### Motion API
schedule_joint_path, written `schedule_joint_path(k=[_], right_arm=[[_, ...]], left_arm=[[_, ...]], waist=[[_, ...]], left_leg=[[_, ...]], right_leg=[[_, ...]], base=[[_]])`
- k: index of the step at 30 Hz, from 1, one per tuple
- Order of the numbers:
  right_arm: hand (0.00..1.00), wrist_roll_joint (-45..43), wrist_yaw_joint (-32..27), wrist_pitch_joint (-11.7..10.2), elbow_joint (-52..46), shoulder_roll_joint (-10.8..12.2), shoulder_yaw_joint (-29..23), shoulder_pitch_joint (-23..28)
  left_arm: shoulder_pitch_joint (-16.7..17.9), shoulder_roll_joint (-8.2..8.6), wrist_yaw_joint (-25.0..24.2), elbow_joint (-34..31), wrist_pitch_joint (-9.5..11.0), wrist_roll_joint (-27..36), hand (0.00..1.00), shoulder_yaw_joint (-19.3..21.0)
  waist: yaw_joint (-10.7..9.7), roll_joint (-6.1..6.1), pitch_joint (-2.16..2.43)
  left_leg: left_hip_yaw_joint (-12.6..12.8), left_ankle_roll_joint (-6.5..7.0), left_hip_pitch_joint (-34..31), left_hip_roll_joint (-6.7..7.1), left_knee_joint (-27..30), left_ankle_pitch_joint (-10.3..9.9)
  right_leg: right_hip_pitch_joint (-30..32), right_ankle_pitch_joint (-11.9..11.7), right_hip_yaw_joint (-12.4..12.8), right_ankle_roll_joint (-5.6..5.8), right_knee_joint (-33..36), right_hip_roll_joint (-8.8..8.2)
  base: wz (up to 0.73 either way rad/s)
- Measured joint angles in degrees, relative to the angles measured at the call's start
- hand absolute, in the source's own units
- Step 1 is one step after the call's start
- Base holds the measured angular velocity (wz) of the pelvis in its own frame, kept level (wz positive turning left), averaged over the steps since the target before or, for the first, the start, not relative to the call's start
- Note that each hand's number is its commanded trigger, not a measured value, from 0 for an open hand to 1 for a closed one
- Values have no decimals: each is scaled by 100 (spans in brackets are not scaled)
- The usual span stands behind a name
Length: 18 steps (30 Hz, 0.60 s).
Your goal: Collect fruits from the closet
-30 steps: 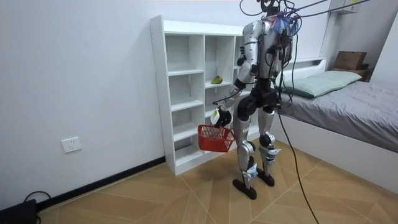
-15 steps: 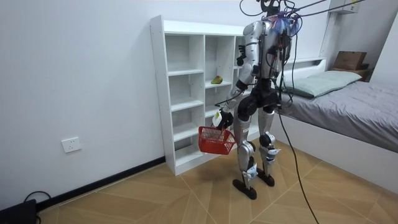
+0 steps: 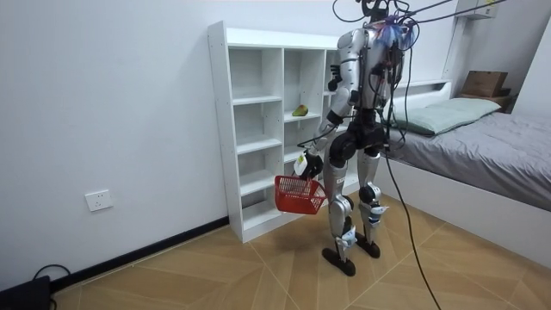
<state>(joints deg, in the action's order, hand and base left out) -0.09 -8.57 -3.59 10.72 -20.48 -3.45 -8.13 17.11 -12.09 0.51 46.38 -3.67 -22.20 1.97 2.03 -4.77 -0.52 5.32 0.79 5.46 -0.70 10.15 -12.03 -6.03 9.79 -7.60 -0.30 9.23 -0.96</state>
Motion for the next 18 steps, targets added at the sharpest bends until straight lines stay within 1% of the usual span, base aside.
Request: schedule_joint_path(k=[6, 10, 12, 15, 18], right_arm=[[0, -28, 0, 0, 11, 0, 0, 0], [0, -51, 1, 5, 250, -2, 0, 2], [0, -55, 2, 43, 325, -3, 2, 2], [0, -55, 2, 68, 371, -3, 3, 1], [0, -88, 3, 74, 489, -3, 6, 1]], left_arm=[[-1, 0, 0, -4, -3, -1, 100, 0], [-5, 1, -6, -3, -6, -2, 100, -2], [-1, 5, -14, -3, -8, -1, 100, -3], [2, 5, -15, -3, -9, 2, 100, -3], [0, 6, -10, 5, -9, 5, 100, -4]], waist=[[-3, 2, -1], [-4, 4, 6], [-6, 21, 16], [-10, 69, 48], [-10, 69, 51]], left_leg=[[-21, 0, -11, -3, 28, 0], [-62, -2, -87, 0, 75, 0], [-63, -4, -92, 1, 80, 2], [-64, -5, -85, 2, 81, 3], [-70, -5, -83, 4, 102, 3]], right_leg=[[8, 0, -22, 0, 48, -1], [31, -2, -39, -3, 51, 1], [50, -3, -39, -6, 56, 1], [46, -4, -42, -6, 55, 0], [35, -4, -47, -6, 54, -3]], base=[[0], [4], [0], [0], [0]])
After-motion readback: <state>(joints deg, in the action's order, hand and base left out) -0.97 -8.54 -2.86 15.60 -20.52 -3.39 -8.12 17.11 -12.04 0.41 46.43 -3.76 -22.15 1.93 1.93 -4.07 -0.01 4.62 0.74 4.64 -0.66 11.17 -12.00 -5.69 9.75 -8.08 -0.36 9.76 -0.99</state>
